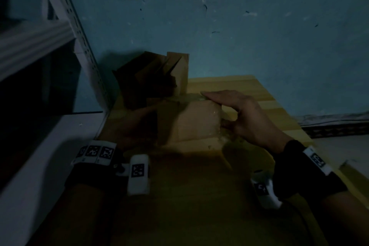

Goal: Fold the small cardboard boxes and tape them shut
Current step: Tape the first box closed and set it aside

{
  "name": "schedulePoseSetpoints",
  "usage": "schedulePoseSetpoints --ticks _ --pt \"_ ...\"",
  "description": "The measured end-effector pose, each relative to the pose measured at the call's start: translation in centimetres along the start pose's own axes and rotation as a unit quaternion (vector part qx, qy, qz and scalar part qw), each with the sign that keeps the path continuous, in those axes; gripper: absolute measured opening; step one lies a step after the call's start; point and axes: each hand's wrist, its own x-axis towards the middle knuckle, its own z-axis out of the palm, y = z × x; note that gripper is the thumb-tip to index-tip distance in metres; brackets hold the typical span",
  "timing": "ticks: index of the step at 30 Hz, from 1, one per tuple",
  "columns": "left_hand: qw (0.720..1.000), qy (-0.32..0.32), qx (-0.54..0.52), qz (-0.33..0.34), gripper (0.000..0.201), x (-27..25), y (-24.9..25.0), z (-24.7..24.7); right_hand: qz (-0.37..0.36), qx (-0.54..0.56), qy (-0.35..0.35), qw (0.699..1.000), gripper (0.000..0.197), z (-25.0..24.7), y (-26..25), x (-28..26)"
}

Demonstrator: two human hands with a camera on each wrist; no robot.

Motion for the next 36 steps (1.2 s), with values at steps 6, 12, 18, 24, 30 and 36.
schedulePoseSetpoints --ticks 6,12,18,24,30,36 --pt "1.0 0.01 -0.021 -0.019 0.035 -0.3 0.4 0.5 -0.033 -0.055 -0.011 0.998 0.08 -0.4 0.2 -0.2" --pt "0.997 0.033 0.036 -0.062 0.018 0.1 -0.1 0.9 -0.002 -0.011 -0.051 0.999 0.082 0.0 -0.1 -0.3" --pt "0.995 0.042 0.048 -0.071 0.073 0.9 -0.5 -0.7 0.19 0.065 0.006 0.98 0.059 -0.5 0.0 -0.4" --pt "0.998 0.03 0.013 -0.059 0.056 1.2 -0.5 -1.1 0.334 0.058 0.133 0.931 0.012 -1.3 -0.8 -0.2" --pt "0.999 0.018 0.014 -0.049 0.052 1.7 -1.0 -0.9 0.396 0.292 -0.146 0.858 0.062 -0.8 -3.5 0.2" --pt "0.999 -0.001 0.032 -0.036 0.026 1.6 -0.9 -0.6 0.404 0.279 -0.149 0.859 0.076 0.5 -3.4 0.4"
